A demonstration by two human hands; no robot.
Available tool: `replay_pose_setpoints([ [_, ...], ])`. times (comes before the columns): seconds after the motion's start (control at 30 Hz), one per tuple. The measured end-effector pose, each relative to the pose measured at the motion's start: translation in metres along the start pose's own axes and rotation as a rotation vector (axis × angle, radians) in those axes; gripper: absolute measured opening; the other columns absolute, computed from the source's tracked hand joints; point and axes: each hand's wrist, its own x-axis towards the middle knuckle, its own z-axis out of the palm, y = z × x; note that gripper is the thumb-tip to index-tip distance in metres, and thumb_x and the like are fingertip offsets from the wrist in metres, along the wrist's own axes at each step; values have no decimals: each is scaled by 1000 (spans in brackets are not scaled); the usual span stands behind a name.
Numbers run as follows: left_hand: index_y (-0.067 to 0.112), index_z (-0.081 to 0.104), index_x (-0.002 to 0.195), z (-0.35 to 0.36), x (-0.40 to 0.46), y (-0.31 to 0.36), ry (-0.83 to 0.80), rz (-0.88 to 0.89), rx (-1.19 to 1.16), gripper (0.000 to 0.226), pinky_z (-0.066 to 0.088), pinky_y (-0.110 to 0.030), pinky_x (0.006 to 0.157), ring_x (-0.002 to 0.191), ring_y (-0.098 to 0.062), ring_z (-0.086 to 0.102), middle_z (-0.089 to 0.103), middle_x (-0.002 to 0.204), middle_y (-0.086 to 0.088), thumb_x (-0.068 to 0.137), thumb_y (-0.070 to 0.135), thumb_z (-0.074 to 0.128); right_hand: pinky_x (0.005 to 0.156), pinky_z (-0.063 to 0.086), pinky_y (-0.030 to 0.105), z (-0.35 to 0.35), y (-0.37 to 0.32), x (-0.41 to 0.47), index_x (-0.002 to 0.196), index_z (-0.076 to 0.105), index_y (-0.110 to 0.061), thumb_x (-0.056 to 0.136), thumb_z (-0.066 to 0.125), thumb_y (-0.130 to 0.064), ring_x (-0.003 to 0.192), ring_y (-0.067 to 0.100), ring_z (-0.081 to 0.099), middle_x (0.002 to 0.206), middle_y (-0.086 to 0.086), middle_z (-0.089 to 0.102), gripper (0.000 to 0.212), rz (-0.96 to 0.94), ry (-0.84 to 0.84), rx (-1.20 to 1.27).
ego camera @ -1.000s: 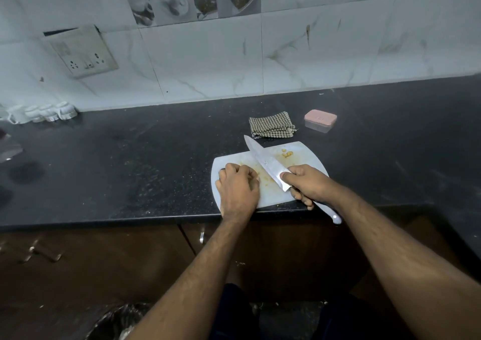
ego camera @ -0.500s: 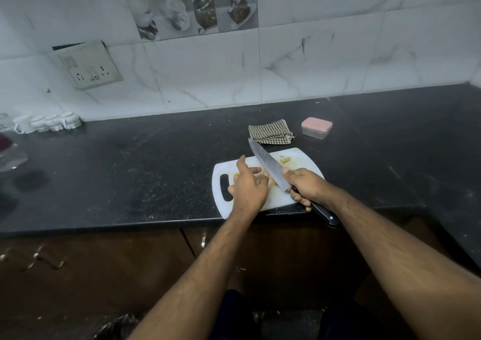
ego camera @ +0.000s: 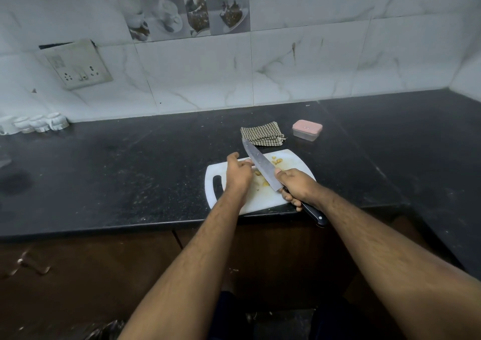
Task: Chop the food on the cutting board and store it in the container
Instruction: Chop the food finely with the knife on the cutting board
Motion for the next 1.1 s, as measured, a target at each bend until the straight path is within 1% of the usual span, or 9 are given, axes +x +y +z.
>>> replay_pose_setpoints([
  [0.1, 19, 24, 155, -3, 2, 4, -25, 23, 85, 56, 50, -44, 103, 118, -24, 57, 54, 139, -7, 101, 13, 41, 41, 43, 27, 0, 1, 1, 109, 54, -13, 106, 32, -55, 36, 11, 38, 53, -1, 52, 48, -4, 6, -9],
  [0.23, 22, 27, 146, -7, 20, -11, -20, 35, 164, 73, 46, -57, 105, 112, -29, 64, 70, 117, -4, 75, 27, 42, 41, 43, 27, 0, 2, 2, 108, 55, -12, 106, 33, -55, 37, 12, 39, 54, -1, 53, 48, 2, 9, -13],
  [0.43, 15, 29, 150, -17, 12, -7, 33, 120, 190, 53, 48, -47, 104, 113, -23, 62, 68, 118, -1, 101, 17, 50, 41, 43, 27, 0, 2, 2, 112, 54, -15, 106, 33, -54, 37, 11, 38, 54, -1, 52, 45, 9, 4, 9],
  [0.6, 14, 17, 158, -3, 15, 1, -72, 23, -68, 67, 50, -42, 100, 117, -24, 63, 63, 123, -2, 105, 39, 50, 41, 42, 27, -1, 3, 4, 109, 54, -14, 105, 32, -56, 36, 11, 38, 53, -1, 51, 48, 17, -1, 31],
  [0.63, 15, 17, 158, 0, 17, 3, -89, -34, -116, 69, 52, -41, 96, 113, -23, 65, 63, 127, -4, 104, 45, 49, 41, 43, 27, -1, 2, 4, 105, 54, -14, 105, 32, -56, 36, 11, 38, 52, -1, 51, 47, 15, 2, 33],
  [0.7, 11, 26, 152, 4, 17, 6, -93, -123, -221, 63, 52, -32, 69, 85, -13, 67, 68, 115, -5, 105, 48, 46, 41, 44, 28, -1, 2, 4, 98, 53, -16, 105, 32, -57, 36, 11, 38, 52, -1, 52, 47, 10, 8, 32],
  [0.8, 9, 47, 141, -1, 8, 8, -87, -173, -357, 55, 36, -19, 39, 47, -4, 48, 74, 100, -5, 107, 51, 41, 41, 44, 28, 0, 1, 3, 104, 54, -16, 105, 32, -57, 37, 11, 38, 53, -1, 52, 47, 10, 12, 28],
  [1.0, 4, 69, 114, -14, 4, 5, -168, -255, -317, 82, 30, -22, 41, 45, -7, 37, 66, 74, 0, 99, 75, 29, 41, 43, 26, 0, 2, 3, 116, 52, -16, 105, 32, -57, 37, 10, 39, 53, -2, 53, 47, 27, 22, 6],
  [1.1, 10, 62, 120, -22, 5, 0, -176, -192, -212, 77, 35, -24, 44, 45, -8, 40, 79, 86, -4, 101, 73, 22, 41, 43, 26, 1, 2, 4, 118, 52, -17, 105, 33, -57, 37, 10, 39, 54, -2, 53, 47, 33, 28, 7],
])
